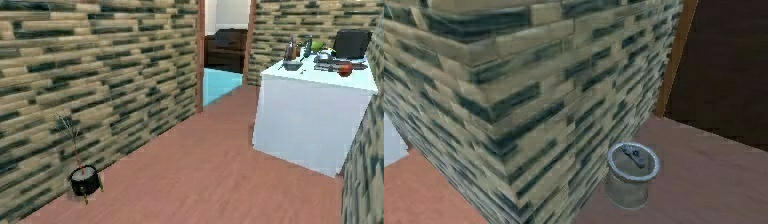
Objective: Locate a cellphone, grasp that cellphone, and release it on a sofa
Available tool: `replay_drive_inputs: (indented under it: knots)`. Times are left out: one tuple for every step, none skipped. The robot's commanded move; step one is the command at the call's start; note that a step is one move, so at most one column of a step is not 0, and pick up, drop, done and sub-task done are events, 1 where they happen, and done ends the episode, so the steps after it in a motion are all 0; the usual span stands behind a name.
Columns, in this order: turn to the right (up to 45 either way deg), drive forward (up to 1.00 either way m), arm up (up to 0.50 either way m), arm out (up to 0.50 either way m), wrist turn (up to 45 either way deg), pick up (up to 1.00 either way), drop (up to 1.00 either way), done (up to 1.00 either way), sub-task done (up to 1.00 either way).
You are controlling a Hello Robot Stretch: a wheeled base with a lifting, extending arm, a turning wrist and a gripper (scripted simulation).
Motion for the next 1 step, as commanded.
replay_drive_inputs:
  knots:
    - [0.0,0.3,0.0,0.0,0.0,0.0,0.0,0.0,0.0]
